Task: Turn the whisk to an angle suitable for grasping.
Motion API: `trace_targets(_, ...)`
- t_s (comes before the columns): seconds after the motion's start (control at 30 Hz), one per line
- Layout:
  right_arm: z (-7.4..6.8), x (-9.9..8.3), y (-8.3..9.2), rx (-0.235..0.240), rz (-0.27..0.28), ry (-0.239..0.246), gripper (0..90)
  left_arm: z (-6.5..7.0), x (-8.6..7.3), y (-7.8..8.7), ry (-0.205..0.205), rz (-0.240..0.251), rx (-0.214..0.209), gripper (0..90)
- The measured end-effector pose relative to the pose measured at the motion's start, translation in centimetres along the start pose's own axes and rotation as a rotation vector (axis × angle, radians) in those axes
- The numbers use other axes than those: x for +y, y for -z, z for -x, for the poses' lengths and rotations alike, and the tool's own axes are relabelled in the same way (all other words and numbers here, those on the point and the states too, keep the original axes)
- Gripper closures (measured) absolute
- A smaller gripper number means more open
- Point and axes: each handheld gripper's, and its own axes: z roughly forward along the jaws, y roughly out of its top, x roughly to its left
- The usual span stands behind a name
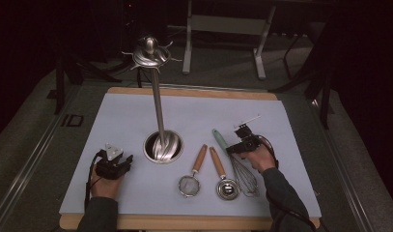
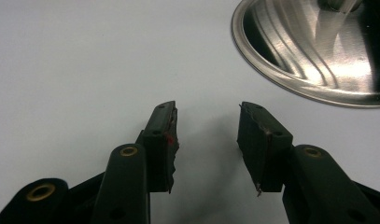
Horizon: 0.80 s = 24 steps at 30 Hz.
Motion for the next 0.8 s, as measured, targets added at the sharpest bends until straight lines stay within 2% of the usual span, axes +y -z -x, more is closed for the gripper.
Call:
trace_targets(0.17,0.3,0.8,-0.6,0.020,-0.065,-0.030,67.6,0.0,0.0,0.0,0.000,0.000,0.000,57.6)
trace_targets(0.3,0.2,1.2,-1.5,0.010,-0.135,-0.036,66.2,0.0,0.0,0.0,-0.001,0.000,-0.001,57.6)
trace_targets(0.43,-0.2,1.6,-1.9,-0.018,-0.176,-0.051,67.1,0.0,0.0,0.0,-0.002,0.000,-0.001,57.6)
trace_targets(0.53,-0.3,1.7,-1.7,-0.032,-0.177,-0.065,68.5,0.0,0.0,0.0,-0.002,0.000,-0.001,57.6)
trace_targets(0.6,-0.4,1.7,-1.6,-0.058,-0.169,-0.054,69.1,0.0,0.0,0.0,-0.001,0.000,-0.001,57.6)
trace_targets(0.8,-0.3,1.4,-0.7,-0.047,-0.103,-0.064,69.1,0.0,0.0,0.0,-0.001,0.002,0.001,57.6)
